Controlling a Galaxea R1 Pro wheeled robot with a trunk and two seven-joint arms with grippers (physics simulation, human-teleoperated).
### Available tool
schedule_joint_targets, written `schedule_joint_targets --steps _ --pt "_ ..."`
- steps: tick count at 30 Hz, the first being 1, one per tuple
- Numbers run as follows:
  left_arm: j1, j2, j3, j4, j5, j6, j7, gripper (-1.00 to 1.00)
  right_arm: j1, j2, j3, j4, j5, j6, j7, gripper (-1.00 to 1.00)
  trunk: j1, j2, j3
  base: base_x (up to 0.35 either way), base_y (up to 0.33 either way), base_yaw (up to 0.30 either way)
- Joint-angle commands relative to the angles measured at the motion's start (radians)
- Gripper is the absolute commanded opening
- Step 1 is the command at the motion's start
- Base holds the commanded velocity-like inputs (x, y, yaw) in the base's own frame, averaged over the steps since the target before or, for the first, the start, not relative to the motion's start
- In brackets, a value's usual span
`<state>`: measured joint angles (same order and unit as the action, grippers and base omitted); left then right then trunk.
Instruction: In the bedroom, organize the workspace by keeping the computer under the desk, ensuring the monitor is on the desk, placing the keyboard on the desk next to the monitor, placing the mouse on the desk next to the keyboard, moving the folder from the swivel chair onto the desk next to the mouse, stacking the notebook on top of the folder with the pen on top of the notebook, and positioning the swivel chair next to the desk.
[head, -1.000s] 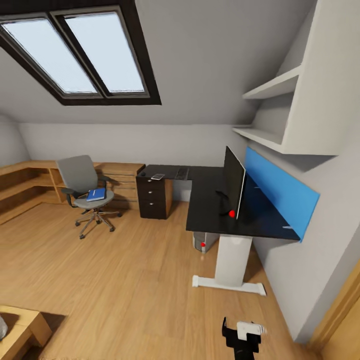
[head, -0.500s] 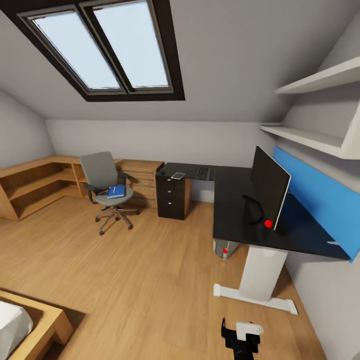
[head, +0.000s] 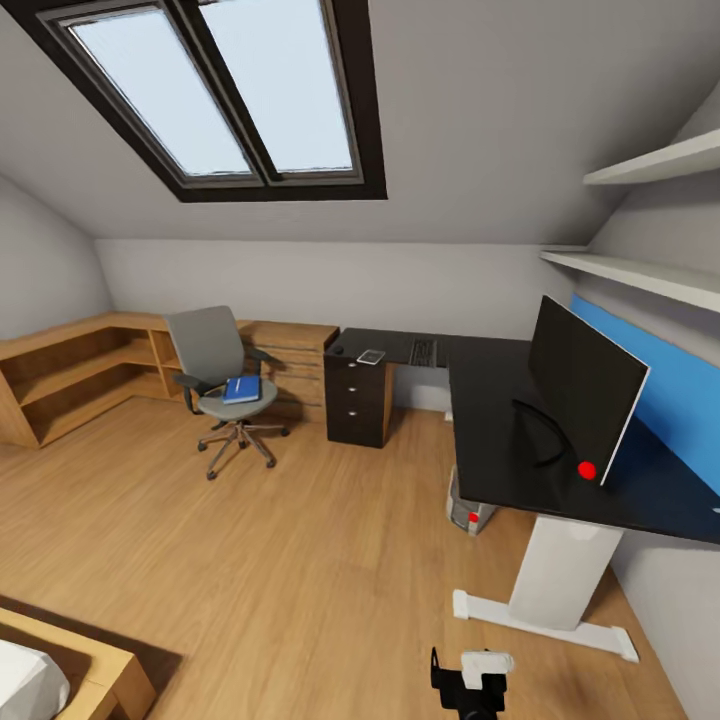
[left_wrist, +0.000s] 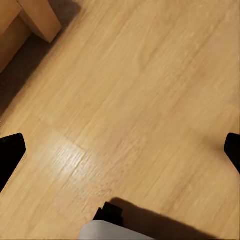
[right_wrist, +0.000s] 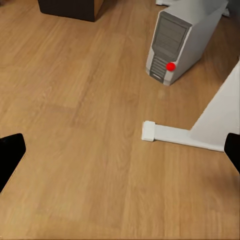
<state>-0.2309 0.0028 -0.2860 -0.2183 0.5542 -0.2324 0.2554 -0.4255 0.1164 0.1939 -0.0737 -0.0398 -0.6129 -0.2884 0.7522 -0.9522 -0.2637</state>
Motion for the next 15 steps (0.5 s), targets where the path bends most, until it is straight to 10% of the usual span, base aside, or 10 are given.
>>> schedule_joint_targets --steps 1,15 --pt "-0.001 0.000 -0.009 0.000 0.007 -0.003 0.005 1.00 -0.001 0.000 0.009 0.001 -0.004 -0.002 -0.007 1.00 0.001 -0.001 -0.001 0.263 0.235 0.000" --pt "-0.001 0.000 -0.009 0.000 0.008 -0.002 0.005 1.00 -0.001 -0.001 0.009 0.002 -0.005 -0.001 0.066 1.00 0.001 -0.001 0.007 0.232 0.263 -0.118"
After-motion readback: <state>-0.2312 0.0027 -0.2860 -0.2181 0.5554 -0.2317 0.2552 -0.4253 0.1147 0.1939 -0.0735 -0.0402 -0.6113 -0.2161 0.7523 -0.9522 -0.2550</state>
